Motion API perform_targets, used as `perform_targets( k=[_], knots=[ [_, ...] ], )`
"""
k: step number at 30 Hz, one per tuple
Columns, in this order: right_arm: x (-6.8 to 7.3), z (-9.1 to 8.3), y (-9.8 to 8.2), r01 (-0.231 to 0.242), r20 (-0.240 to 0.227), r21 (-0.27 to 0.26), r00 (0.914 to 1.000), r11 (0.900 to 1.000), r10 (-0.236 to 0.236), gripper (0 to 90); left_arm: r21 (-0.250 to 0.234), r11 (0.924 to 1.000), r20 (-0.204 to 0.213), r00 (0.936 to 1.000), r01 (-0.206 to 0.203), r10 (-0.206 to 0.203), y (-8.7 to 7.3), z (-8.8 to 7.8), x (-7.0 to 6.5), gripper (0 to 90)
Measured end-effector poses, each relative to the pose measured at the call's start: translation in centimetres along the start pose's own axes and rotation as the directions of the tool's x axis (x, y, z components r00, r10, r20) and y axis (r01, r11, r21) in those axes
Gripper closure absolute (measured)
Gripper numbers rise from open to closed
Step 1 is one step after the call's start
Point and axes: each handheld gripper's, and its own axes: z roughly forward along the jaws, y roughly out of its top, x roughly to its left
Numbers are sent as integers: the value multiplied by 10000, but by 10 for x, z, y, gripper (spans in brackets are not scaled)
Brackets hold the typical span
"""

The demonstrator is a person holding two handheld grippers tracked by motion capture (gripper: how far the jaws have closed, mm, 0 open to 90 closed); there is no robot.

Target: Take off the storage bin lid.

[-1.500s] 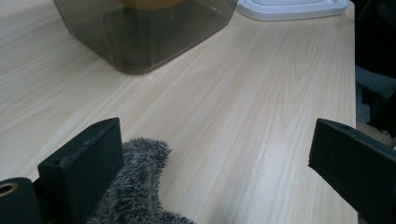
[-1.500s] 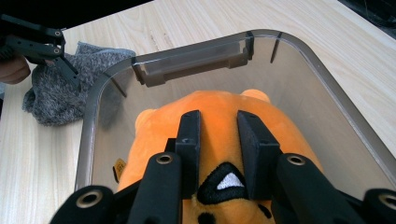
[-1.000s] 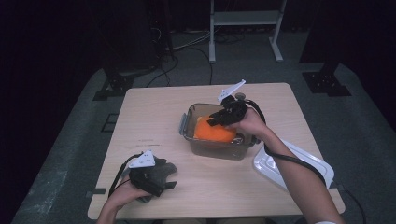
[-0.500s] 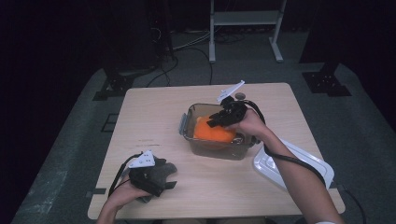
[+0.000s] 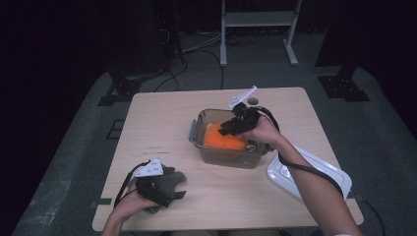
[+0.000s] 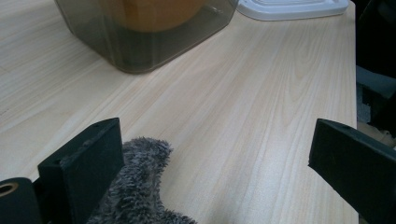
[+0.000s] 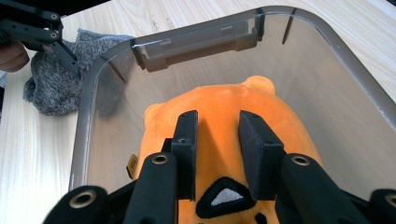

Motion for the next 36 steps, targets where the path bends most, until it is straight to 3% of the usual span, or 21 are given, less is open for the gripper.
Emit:
perform_targets(
  k=[3, 4, 6, 10, 21, 36],
  knots=[
    [-1, 1, -1, 30, -47, 17, 10000, 10000, -30, 703, 1, 10000, -10, 10000, -11, 11, 0, 0, 0, 24],
    [-1, 1, -1, 50, -64, -20, 10000, 10000, -50, 760, -11, 10000, -12, 10000, -2, 2, 0, 0, 0, 24],
    [-2, -3, 1, -187, -334, -435, 9993, 9989, 173, 738, -1, 10000, -11, 10000, -8, 8, 0, 0, 0, 24],
    [2, -6, 6, 55, -277, -271, 9996, 9996, -63, 708, -3, 10000, 15, 10000, 4, -4, 0, 0, 0, 24],
    [2, -16, 0, -160, -403, -611, 9991, 9980, 135, 654, 38, 10000, 8, 10000, -29, 29, 0, 1, 0, 24],
    [6, -57, -15, -314, -238, -980, 9993, 9947, 292, 551, 50, 10000, 5, 10000, -16, 16, -1, 1, 0, 24]
  ],
)
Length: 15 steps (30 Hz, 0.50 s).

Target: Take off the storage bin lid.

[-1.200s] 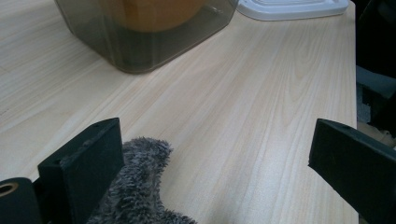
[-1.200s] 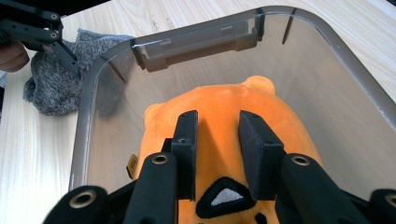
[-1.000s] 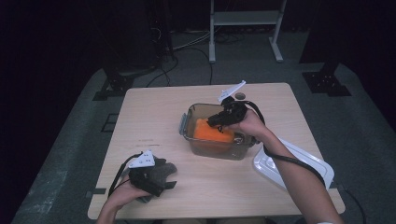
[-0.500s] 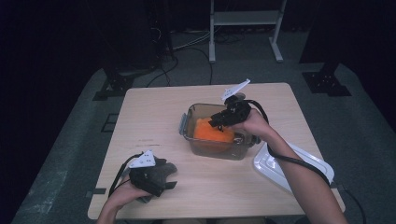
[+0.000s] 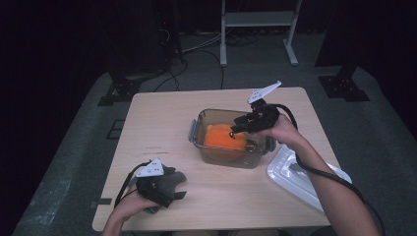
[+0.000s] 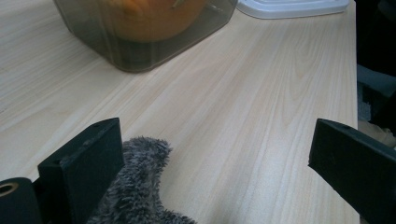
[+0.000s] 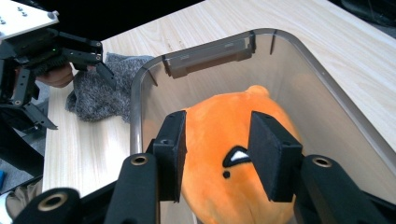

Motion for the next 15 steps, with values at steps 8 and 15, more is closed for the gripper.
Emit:
perform_targets(
  k=[8, 15],
  knots=[
    [-1, -25, -12, -225, 242, -268, 9994, 9994, 231, 502, -4, 10000, -31, 10000, -6, 6, -1, -1, 2, 24],
    [0, -49, -26, -263, 593, -330, 9978, 9991, 282, 464, -21, 10000, -37, 10000, 40, -40, -1, -1, 2, 24]
  ],
)
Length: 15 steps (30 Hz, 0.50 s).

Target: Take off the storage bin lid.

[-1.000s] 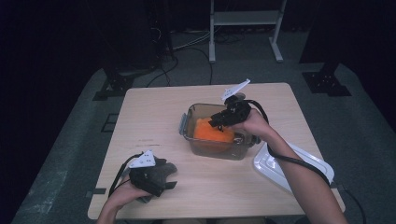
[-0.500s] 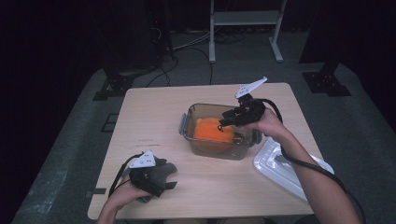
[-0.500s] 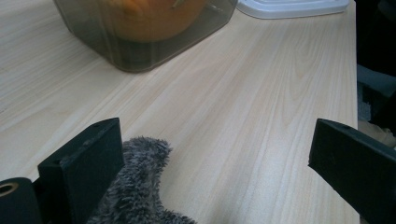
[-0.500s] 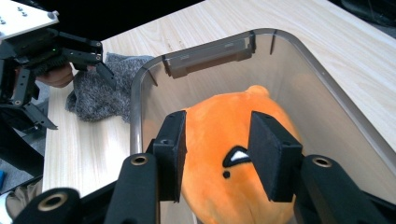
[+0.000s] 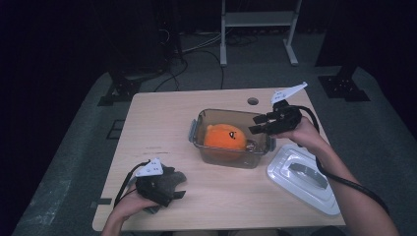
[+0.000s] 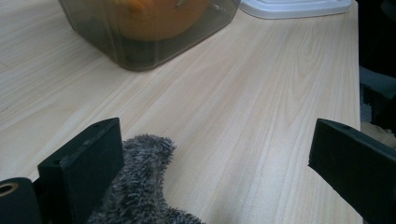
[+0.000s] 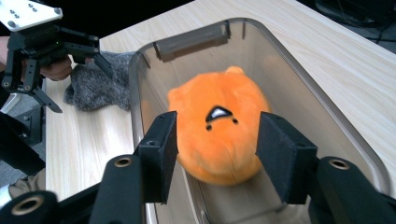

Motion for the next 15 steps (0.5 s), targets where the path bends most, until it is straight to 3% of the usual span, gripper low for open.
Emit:
perform_targets(
  k=[15],
  knots=[
    [2, -39, -31, -81, 430, -63, 9990, 9999, 84, 431, 16, 10000, 13, 10000, 25, -25, 1, 2, 0, 20]
  ],
)
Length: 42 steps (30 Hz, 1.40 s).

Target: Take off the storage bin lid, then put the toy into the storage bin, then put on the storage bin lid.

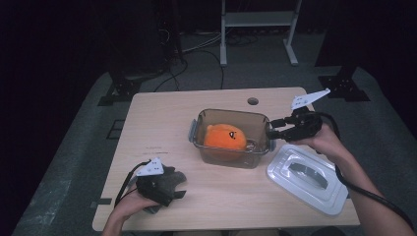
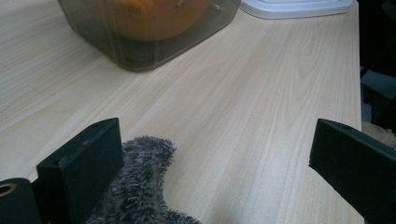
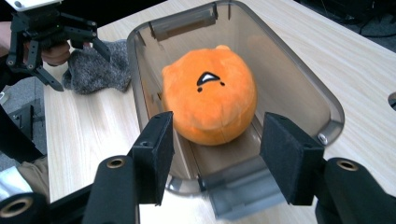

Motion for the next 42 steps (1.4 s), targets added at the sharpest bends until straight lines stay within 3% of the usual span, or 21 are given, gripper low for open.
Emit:
perform_targets(
  k=[20, 42],
  knots=[
    [6, -30, -52, -501, 447, -142, 9977, 9986, 507, 391, -24, 9999, 67, 9999, -136, 136, 4, 1, 0, 20],
    [6, -30, -118, -1125, 808, -296, 9901, 9932, 1145, 370, -58, 9999, 109, 9999, -130, 130, 5, 1, 0, 20]
  ],
)
